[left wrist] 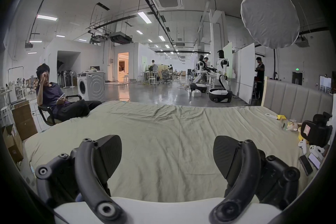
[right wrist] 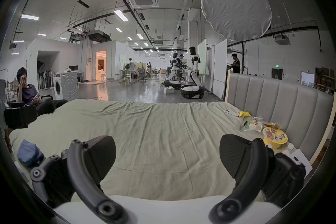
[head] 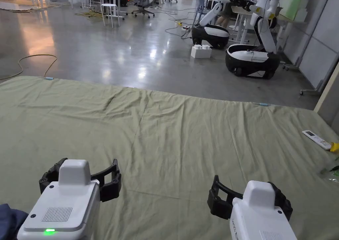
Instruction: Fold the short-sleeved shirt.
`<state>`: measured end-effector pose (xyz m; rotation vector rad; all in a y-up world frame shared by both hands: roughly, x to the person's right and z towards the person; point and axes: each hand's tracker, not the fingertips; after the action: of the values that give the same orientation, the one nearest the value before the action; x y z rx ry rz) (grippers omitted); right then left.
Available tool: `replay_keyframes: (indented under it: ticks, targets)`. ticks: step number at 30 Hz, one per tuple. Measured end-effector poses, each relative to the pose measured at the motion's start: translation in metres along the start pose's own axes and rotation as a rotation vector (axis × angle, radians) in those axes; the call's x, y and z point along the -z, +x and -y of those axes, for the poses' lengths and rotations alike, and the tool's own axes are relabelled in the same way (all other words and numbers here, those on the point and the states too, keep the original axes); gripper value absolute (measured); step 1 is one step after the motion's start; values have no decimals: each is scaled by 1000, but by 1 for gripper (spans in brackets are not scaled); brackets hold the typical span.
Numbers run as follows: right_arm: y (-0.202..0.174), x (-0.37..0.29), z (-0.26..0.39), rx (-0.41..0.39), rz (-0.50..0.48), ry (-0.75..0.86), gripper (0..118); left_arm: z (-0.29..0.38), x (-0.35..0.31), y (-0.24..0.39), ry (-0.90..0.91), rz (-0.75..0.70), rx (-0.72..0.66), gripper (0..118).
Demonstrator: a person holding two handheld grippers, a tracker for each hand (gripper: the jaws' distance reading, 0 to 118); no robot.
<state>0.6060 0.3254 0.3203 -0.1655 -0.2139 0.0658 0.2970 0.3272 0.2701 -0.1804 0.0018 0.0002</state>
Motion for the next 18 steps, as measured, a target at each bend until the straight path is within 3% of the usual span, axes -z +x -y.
replay_keyframes:
  ticks: [8,9,12,14,17,18]
  targets:
    - [4,4,-5,88,11,-8,118,-5,4,-3,-9,20,-15,106]
    - [2,6,-6,85,36,-30,118,-6,4,-3,-10,18,-21,106]
    - [-4,10,-9,-29,93,-18,118,-9,7,-5,-14,24,-41,106]
    - [-3,13,-8,21,48,-27,118,-11,9,-7,-20,39,-63,106]
    - [4,18,-10,178,-38,-80,118,-11,11,-8,-24,48,-72,106]
    - [6,16,-14,158,-21,-40,118,-12,11,-7,-26,45,-72,106]
